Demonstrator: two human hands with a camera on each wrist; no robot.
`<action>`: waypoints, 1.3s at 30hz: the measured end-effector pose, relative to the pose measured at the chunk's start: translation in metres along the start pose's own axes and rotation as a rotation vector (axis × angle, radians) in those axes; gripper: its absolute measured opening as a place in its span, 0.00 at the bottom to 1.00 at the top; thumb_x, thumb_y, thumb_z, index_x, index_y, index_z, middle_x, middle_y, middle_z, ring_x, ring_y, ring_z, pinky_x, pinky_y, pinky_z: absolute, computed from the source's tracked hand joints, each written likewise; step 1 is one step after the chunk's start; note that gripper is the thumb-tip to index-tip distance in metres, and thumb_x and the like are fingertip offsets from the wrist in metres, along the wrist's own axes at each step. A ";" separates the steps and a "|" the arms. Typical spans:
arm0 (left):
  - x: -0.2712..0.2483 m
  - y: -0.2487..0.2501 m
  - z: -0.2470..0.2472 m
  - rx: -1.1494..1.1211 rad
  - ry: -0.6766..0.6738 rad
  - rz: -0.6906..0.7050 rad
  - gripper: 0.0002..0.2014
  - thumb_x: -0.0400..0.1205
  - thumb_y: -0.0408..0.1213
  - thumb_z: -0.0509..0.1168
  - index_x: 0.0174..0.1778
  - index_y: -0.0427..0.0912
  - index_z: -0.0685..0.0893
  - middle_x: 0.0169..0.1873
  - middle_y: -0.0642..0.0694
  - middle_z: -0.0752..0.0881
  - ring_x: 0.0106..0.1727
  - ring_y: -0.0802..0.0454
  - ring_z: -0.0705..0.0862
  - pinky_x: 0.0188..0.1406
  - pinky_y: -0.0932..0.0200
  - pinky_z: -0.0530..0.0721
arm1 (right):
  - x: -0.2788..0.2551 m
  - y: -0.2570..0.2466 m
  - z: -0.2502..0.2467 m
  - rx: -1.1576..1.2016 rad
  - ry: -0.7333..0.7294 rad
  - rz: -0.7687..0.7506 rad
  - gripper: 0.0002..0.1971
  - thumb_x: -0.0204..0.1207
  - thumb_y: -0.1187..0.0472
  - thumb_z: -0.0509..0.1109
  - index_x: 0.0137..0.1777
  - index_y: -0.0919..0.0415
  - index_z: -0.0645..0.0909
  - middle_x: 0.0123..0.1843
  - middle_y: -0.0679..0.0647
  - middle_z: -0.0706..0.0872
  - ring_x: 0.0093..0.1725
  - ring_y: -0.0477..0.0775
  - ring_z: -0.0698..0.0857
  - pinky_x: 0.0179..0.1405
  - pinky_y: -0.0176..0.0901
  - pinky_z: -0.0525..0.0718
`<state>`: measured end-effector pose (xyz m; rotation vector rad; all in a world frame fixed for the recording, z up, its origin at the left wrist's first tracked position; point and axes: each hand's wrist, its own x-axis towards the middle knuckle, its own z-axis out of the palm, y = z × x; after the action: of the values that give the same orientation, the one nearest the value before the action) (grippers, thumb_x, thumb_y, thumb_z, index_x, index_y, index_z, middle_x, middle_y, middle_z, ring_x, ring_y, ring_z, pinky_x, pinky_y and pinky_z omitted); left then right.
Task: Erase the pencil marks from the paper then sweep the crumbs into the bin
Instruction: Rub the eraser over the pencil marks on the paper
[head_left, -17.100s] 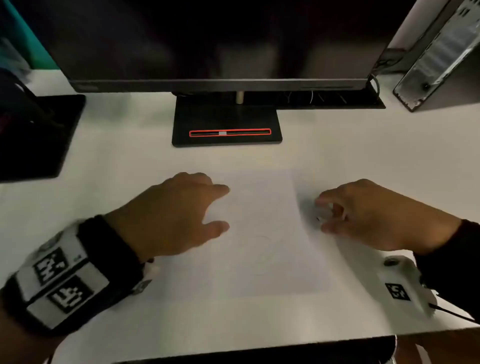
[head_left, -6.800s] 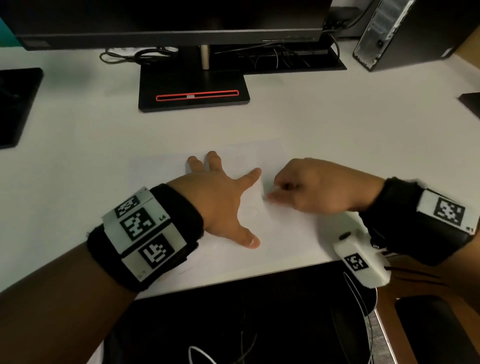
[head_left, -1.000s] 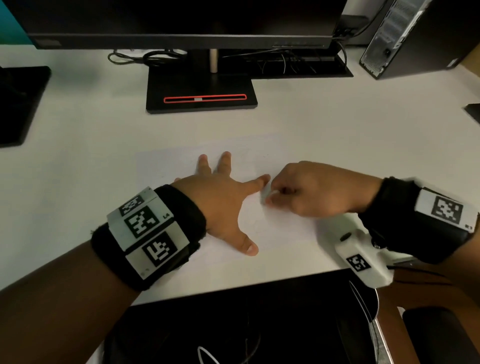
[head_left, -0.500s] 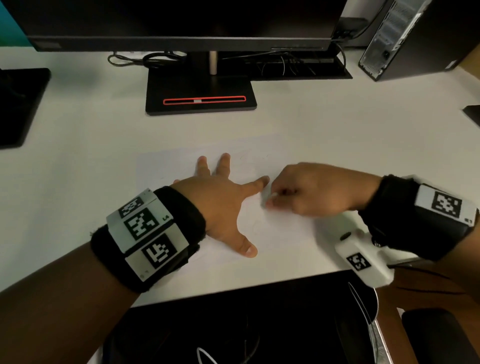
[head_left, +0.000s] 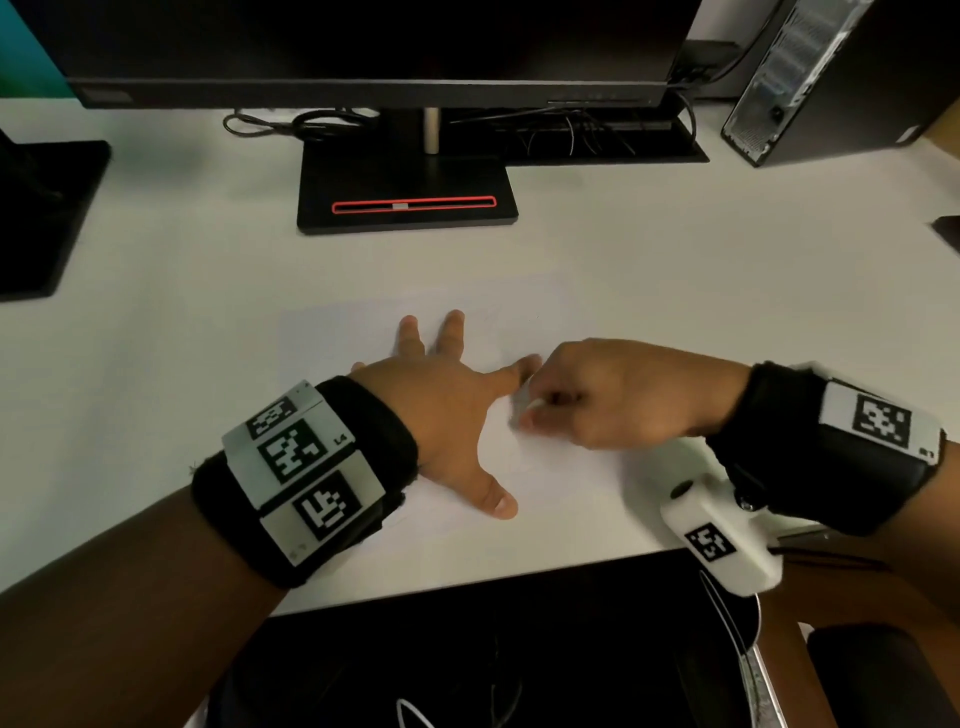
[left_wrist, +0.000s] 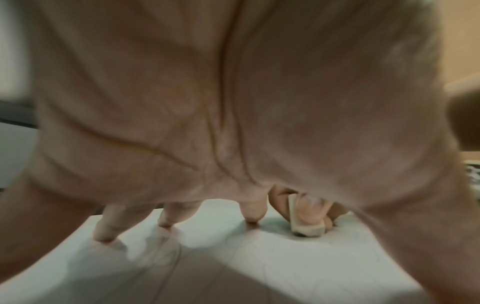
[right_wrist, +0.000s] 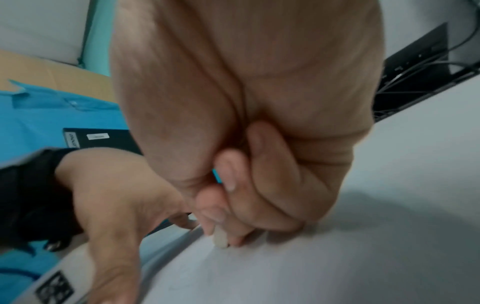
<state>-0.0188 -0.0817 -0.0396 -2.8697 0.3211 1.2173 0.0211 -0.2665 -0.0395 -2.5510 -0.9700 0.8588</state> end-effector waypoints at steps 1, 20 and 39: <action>0.000 0.000 0.000 0.002 0.001 -0.001 0.65 0.59 0.77 0.74 0.75 0.80 0.26 0.81 0.45 0.20 0.82 0.28 0.25 0.76 0.21 0.62 | 0.001 0.003 -0.002 0.011 0.011 0.005 0.20 0.86 0.49 0.65 0.31 0.54 0.76 0.25 0.45 0.75 0.25 0.45 0.72 0.30 0.35 0.72; 0.000 0.000 0.000 0.010 0.024 -0.026 0.77 0.58 0.76 0.75 0.84 0.50 0.24 0.83 0.46 0.23 0.83 0.30 0.28 0.78 0.23 0.61 | 0.008 0.008 -0.014 -0.002 0.115 0.119 0.24 0.84 0.48 0.66 0.29 0.61 0.71 0.26 0.51 0.71 0.27 0.51 0.68 0.31 0.46 0.70; -0.002 -0.004 0.003 0.007 0.044 -0.008 0.77 0.58 0.77 0.74 0.85 0.47 0.26 0.84 0.46 0.24 0.84 0.31 0.28 0.80 0.25 0.61 | 0.018 0.004 -0.016 -0.007 0.107 0.091 0.24 0.85 0.47 0.66 0.31 0.63 0.73 0.29 0.55 0.73 0.29 0.53 0.69 0.35 0.50 0.73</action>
<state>-0.0212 -0.0773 -0.0405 -2.8927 0.3135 1.1505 0.0440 -0.2584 -0.0364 -2.6350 -0.8323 0.7343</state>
